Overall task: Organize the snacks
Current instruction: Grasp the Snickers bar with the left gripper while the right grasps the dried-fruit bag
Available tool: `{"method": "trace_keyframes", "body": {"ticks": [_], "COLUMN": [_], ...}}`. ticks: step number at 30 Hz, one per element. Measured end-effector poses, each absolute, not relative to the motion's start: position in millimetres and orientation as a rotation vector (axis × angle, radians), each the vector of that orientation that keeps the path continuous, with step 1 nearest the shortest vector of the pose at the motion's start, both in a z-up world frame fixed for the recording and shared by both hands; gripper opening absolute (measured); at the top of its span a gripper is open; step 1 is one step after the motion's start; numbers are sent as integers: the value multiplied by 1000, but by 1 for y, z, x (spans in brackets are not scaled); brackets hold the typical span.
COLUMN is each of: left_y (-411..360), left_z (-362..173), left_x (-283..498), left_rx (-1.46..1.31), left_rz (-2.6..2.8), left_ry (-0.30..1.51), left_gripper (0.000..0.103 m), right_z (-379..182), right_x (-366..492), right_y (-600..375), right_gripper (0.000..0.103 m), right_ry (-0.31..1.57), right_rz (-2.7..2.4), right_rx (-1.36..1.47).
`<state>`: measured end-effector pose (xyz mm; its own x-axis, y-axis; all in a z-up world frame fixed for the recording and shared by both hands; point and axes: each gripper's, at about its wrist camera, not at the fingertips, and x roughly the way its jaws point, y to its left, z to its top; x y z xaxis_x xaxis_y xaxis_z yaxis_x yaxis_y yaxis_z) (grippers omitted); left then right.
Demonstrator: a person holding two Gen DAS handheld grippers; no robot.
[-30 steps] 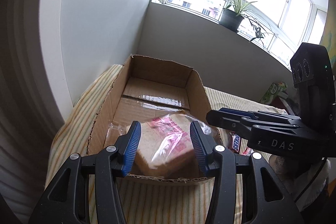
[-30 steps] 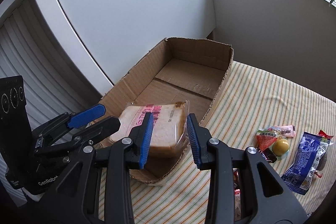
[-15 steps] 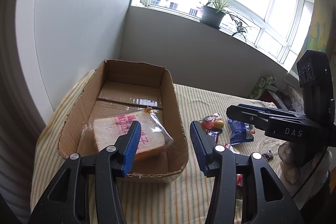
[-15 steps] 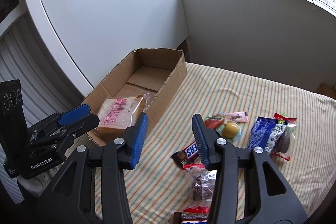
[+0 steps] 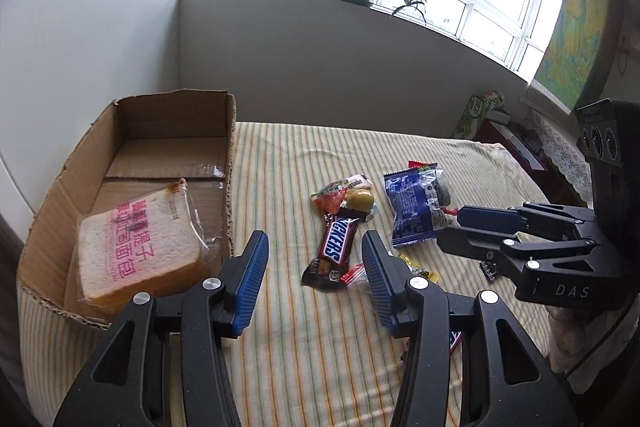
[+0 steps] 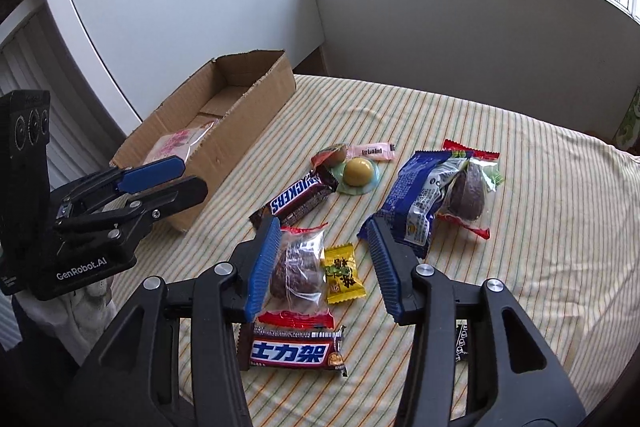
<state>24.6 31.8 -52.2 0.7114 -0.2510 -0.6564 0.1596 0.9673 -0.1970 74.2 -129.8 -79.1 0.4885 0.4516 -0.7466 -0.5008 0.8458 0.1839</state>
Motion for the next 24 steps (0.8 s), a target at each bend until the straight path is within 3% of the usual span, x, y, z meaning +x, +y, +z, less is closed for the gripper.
{"method": "trace_keyframes", "body": {"ticks": [20, 24], "left_y": [-14, -15], "left_z": [-78, -90], "left_x": [66, 77], "left_rx": [-14, -25], "left_rz": [-223, -222], "left_ry": [865, 912], "left_gripper": [47, 37], "right_z": [-122, -128], "right_x": [68, 71], "right_y": [-97, -98], "right_gripper": [48, 48], "right_ry": [976, 993], "right_rz": [684, 670], "right_rx": [-173, -164]}}
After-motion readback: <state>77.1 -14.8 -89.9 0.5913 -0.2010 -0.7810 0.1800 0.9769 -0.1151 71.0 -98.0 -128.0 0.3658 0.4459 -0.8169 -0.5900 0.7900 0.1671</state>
